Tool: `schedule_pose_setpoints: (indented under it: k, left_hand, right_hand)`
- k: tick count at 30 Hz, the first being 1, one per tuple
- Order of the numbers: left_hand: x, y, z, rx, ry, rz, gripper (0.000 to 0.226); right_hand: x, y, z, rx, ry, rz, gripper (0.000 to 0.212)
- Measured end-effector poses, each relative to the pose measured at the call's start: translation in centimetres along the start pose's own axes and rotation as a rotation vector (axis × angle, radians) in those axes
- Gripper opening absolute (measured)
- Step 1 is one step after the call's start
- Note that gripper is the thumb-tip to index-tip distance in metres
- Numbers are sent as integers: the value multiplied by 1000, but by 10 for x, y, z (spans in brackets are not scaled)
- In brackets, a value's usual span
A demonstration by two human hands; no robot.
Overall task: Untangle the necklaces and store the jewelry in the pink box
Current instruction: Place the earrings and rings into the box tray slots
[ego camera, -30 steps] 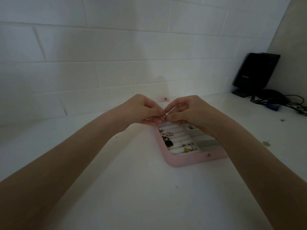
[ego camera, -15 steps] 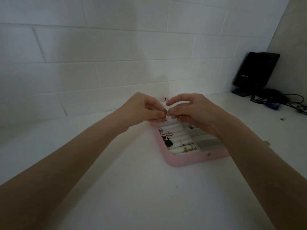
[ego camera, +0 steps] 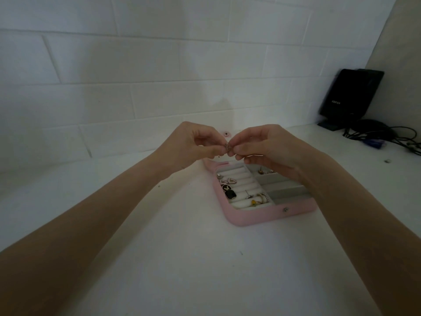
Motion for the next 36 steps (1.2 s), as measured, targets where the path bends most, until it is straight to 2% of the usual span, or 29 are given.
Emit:
schedule_pose_setpoints:
  k: [4, 12, 21, 28, 33, 36]
  left_hand:
    - [1, -3, -2, -39, -1, 4, 20]
    - [-1, -2, -3, -43, -1, 5, 19]
    - [-3, -3, -2, -17, -7, -14, 20]
    - [-1, -3, -1, 22, 53, -63, 17]
    - [0, -4, 7, 177, 75, -54, 15]
    - [1, -6, 11, 280, 68, -55, 2]
  right_hand:
    - [-1, -3, -1, -12, -4, -33, 11]
    - [0, -12, -4, -190, 55, -163, 10]
    - [0, -12, -1, -210, 66, -189, 10]
    - [0, -10, -1, -199, 97, -160, 2]
    - [1, -6, -4, -236, 119, -57, 5]
    - [2, -1, -3, -236, 93, 16, 6]
Point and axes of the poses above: each hand's wrist, its own x-axis towards the middle knuckle, its own z-axis out of the palm, y = z × x, the point moved 5 cm from there along x, towards the middle knuckle, and after that the axes turned 2 degrees about x, right-handed, at the moved point
